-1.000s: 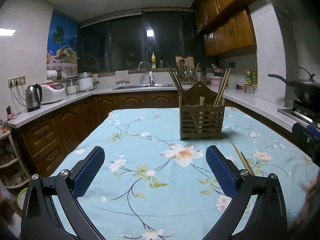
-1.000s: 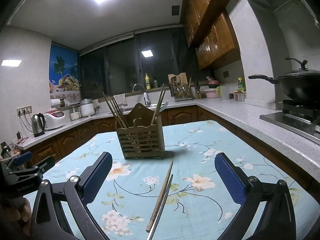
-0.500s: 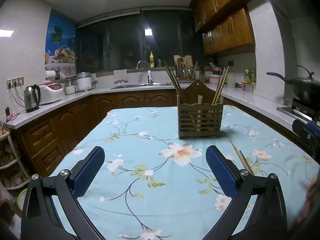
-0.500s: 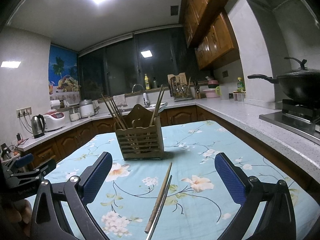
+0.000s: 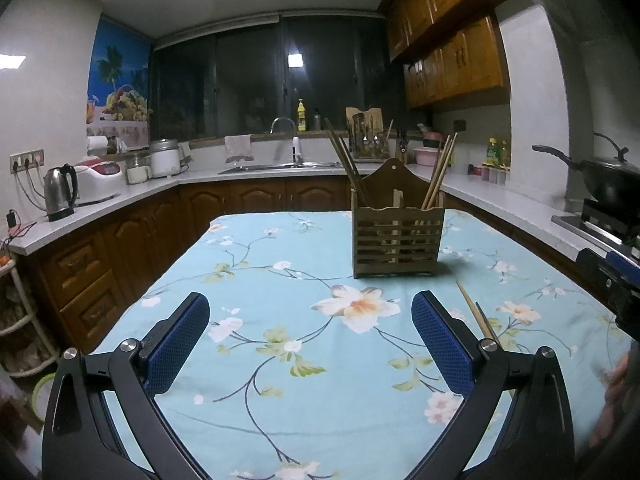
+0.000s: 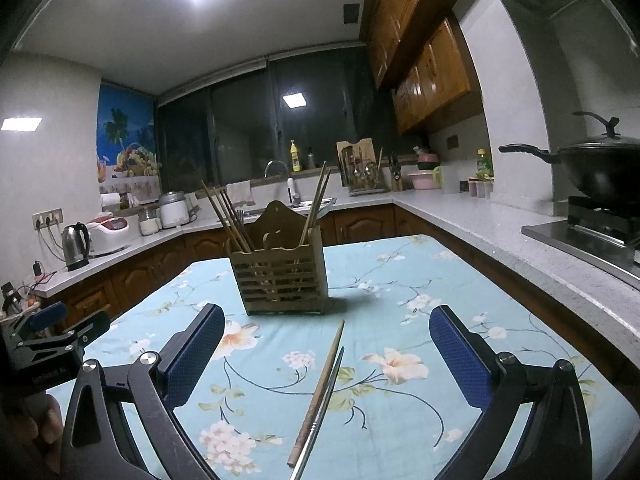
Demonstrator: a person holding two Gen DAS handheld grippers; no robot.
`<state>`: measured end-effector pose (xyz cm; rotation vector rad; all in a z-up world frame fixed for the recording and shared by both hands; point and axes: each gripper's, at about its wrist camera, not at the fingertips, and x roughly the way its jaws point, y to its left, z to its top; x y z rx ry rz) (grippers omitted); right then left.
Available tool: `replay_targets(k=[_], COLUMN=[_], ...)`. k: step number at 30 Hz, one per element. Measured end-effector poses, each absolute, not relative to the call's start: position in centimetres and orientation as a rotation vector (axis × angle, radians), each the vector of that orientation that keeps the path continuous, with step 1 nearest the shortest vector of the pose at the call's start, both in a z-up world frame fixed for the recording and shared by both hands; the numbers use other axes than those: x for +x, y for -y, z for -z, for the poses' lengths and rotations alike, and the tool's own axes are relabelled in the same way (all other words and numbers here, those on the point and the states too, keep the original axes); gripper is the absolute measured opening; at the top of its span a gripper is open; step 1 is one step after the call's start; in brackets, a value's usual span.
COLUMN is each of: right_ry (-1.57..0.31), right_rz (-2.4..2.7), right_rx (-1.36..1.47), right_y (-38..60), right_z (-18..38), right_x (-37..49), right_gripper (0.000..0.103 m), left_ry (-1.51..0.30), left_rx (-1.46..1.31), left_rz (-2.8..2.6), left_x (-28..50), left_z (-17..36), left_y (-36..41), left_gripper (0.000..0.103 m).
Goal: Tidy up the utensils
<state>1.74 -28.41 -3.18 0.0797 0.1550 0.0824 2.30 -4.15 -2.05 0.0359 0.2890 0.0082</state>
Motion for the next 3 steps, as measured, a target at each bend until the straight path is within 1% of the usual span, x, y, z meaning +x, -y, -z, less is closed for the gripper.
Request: replay_targets(k=[3], right_ry=[-0.163], right_rz=[-0.085], right_rx=[0.082], right_y=[28.49], right_z=[3.27], right_x=[1.98], right_gripper=[0.103], left_ry=[-0.296], left_rx=[0.036], left_rz=[0.0], left_x=[2.43], left_z=[2.01], left_y=[4.19], left_gripper=[0.103])
